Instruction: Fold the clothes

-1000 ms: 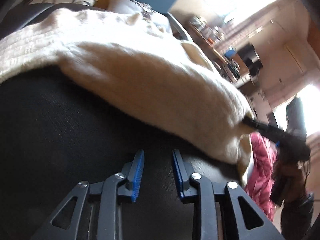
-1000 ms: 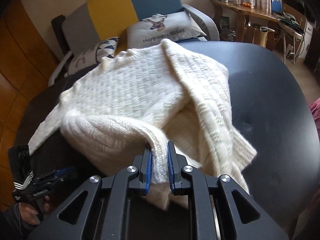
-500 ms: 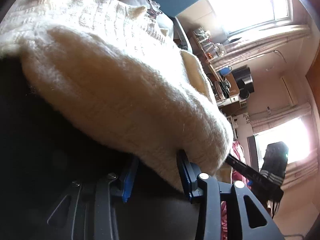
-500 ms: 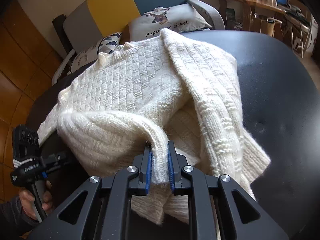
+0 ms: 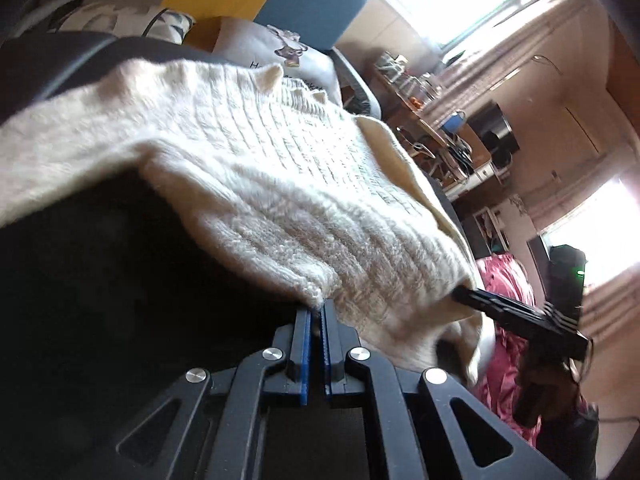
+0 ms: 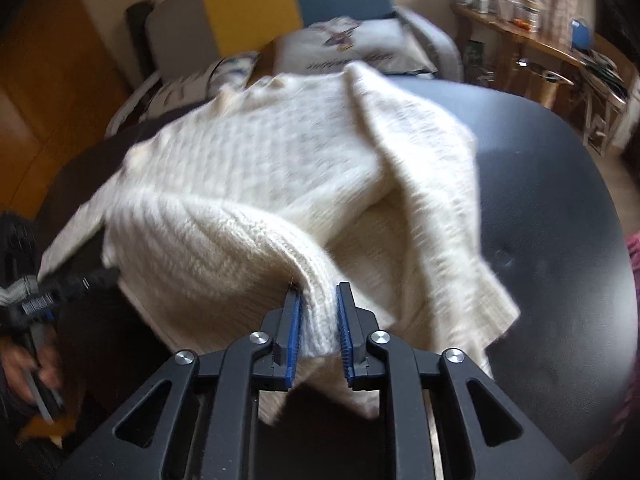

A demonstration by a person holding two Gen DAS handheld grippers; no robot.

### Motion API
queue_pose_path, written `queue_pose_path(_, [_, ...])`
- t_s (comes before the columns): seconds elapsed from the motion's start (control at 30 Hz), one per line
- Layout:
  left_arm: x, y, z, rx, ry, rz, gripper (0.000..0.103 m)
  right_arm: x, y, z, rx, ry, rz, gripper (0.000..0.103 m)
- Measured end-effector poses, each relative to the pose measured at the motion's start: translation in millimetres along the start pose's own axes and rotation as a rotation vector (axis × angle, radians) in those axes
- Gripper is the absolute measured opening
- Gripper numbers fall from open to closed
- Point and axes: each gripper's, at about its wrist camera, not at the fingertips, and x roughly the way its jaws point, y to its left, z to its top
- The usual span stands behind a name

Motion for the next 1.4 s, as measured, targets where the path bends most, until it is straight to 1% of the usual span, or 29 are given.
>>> queue_pose_path(0.07, [-22,7,-2,0.020,0.005,0.007,0.003,-2,12,-8,-0.039,0.025,0.003,0.034])
queue_pose_path(0.13, [-43,24,-11,0.011,-0.010,0.056,0.004,-6,22,-15,-0.075,0.043,-0.019,0.034])
queue_pose_path(0.2, [-50,43,-17,-0.020,0.012,0.149,0.005,-13,27,-21,-0.086,0.038,-0.031,0.035])
queue_pose_path(0.23, [-56,54,-22,-0.049,0.012,0.153,0.007,-17,29,-24,-0.088,0.032,-0.035,0.036])
queue_pose_path(0.27, [-62,66,-27,-0.080,0.010,0.152,0.014,-20,32,-25,-0.092,0.026,-0.036,0.036])
queue_pose_path(0.4, [-56,69,-46,-0.150,0.050,0.107,0.015,-27,48,-28,-0.121,0.005,-0.031,0.038])
queue_pose_path(0.47, [-45,56,-60,-0.143,0.094,0.027,0.020,-25,61,-25,-0.149,0.005,-0.029,0.038])
queue_pose_path(0.53, [-31,38,-73,-0.107,0.133,-0.013,0.021,-22,73,-23,-0.173,0.003,-0.015,0.038])
queue_pose_path(0.6, [-21,21,-84,-0.073,0.143,-0.041,0.025,-20,87,-22,-0.194,-0.005,0.016,0.038])
queue_pose_path(0.63, [-17,15,-87,-0.062,0.139,-0.043,0.026,-18,92,-22,-0.202,-0.003,0.034,0.038])
queue_pose_path(0.77, [-6,8,-87,-0.087,0.136,-0.071,0.029,6,107,-31,-0.235,0.050,0.037,0.038])
queue_pose_path(0.9, [9,9,-80,-0.118,0.141,-0.093,0.029,32,106,-43,-0.211,0.098,0.045,0.038])
queue_pose_path(0.93, [12,8,-80,-0.115,0.138,-0.082,0.024,36,105,-47,-0.203,0.105,0.046,0.038])
queue_pose_path(0.97, [15,7,-79,-0.111,0.134,-0.070,0.015,40,104,-50,-0.194,0.110,0.046,0.038])
queue_pose_path(1.0, [17,5,-78,-0.098,0.134,-0.047,0.008,44,102,-53,-0.186,0.114,0.046,0.038])
queue_pose_path(1.03, [20,2,-78,-0.081,0.136,-0.023,0.005,44,100,-55,-0.181,0.112,0.046,0.038])
queue_pose_path(1.17, [5,-4,-76,-0.023,0.075,0.035,0.004,33,95,-55,-0.175,0.076,0.038,0.038])
queue_pose_path(1.23, [-12,1,-72,-0.008,0.046,0.050,0.004,26,94,-54,-0.182,0.068,0.050,0.038])
queue_pose_path(1.3, [-22,12,-70,0.002,0.058,0.074,0.004,23,95,-53,-0.201,0.077,0.058,0.038])
queue_pose_path(1.37, [-17,22,-74,0.028,0.101,0.125,0.004,37,98,-63,-0.246,0.135,0.022,0.038])
queue_pose_path(1.4, [-13,27,-76,0.041,0.124,0.151,0.004,45,100,-70,-0.260,0.161,0.017,0.042])
